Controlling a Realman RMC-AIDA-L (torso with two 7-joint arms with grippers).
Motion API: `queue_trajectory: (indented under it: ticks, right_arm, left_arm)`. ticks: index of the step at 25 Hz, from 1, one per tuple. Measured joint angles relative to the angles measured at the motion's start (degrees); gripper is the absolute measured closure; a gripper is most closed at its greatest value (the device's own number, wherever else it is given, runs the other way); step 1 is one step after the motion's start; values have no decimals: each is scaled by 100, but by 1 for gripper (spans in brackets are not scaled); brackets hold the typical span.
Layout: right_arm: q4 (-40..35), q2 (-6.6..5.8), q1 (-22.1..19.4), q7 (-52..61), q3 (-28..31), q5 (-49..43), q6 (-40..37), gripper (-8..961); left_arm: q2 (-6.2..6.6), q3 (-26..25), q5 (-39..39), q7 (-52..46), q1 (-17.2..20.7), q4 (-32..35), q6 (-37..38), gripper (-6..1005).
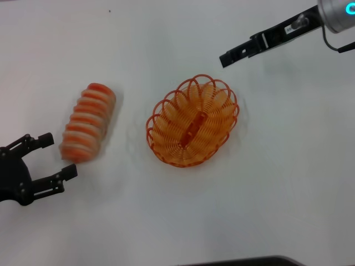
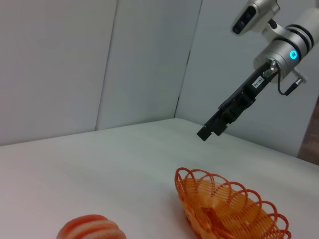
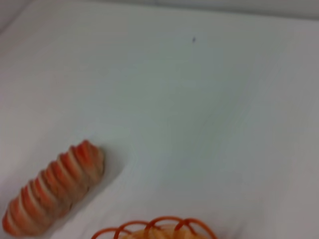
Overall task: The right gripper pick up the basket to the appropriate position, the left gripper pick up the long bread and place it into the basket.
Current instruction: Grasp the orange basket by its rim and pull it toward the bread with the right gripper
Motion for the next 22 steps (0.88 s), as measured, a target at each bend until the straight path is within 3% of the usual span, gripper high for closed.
queue_trajectory:
  ticks: [5, 10, 22]
  right_arm:
    - [27, 121, 348, 167, -648, -647, -5, 12]
    - [164, 149, 357, 401, -1461, -716, 342, 12]
    - [869, 145, 479, 421, -1694, -563, 1004, 42]
  left_arm:
    - [-20, 21, 29, 25, 21, 2, 14, 78]
    - [-24, 16, 30, 62, 32, 3, 30, 79]
    - [-37, 27, 34, 78, -13, -14, 32, 79]
